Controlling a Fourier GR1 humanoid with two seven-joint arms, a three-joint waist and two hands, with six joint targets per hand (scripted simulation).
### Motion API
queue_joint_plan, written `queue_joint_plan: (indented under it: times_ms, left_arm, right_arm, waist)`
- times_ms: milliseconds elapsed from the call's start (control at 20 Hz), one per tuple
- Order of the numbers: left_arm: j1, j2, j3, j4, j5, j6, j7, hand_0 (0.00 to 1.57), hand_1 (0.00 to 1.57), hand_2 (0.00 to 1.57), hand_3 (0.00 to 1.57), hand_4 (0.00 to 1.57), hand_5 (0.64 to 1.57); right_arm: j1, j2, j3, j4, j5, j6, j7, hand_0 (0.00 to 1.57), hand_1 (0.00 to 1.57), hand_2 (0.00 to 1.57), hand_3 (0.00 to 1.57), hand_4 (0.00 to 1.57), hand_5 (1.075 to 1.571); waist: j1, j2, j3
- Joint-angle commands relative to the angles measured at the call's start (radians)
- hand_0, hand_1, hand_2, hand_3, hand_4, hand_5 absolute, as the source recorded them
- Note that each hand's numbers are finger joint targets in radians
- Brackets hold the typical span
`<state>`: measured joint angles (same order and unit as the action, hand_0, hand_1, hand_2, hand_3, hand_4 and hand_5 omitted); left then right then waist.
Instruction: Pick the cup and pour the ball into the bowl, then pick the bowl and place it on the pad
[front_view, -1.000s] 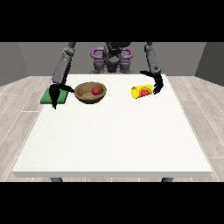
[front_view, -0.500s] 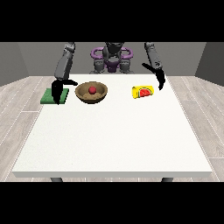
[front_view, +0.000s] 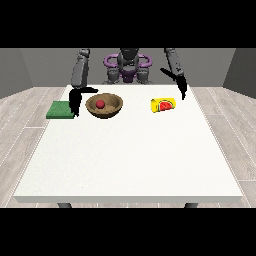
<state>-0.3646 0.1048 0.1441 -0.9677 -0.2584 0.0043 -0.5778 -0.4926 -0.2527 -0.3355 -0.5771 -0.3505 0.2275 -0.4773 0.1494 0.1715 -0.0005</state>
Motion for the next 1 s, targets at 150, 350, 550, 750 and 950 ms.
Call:
queue_joint_plan:
  times_ms: [150,350,550,750,950]
  left_arm:
    - [0.039,0.033,-0.018,-0.053,0.009,-0.042,0.006,0.00,0.00,0.00,0.00,0.00,0.699]
    - [0.038,0.025,-0.021,-0.141,0.031,-0.044,0.018,0.00,0.00,0.00,0.00,0.00,0.697]
    - [0.036,0.051,-0.029,-0.170,0.026,-0.072,0.018,0.00,0.00,0.00,0.00,0.00,0.683]
    - [-0.056,0.032,-0.064,-0.199,0.019,-0.088,0.043,0.00,0.00,0.00,0.00,0.00,0.708]
    - [-0.099,0.045,-0.079,-0.229,0.015,-0.107,0.035,0.00,0.00,0.00,0.00,0.00,0.711]
  right_arm:
    - [-0.080,0.054,0.007,0.074,-0.008,-0.079,0.042,0.00,0.00,0.00,0.00,0.00,1.570]
    - [-0.081,0.017,-0.028,0.138,-0.022,-0.035,-0.056,0.00,0.00,0.00,0.00,0.00,1.569]
    - [-0.039,0.057,-0.026,0.186,-0.015,-0.125,0.004,0.00,0.00,0.00,0.00,0.47,1.551]
    - [0.020,-0.053,0.156,0.184,0.234,-0.298,0.012,1.57,1.57,1.57,1.57,1.08,1.538]
    - [0.114,-0.150,0.202,0.142,0.345,-0.465,-0.070,1.57,1.57,1.57,1.57,1.30,1.565]
  waist:
    - [0.012,-0.010,0.0009]
    - [0.046,0.087,0.0013]
    - [0.079,0.094,0.0009]
    - [0.170,0.165,-0.0060]
    - [0.237,0.246,-0.0095]
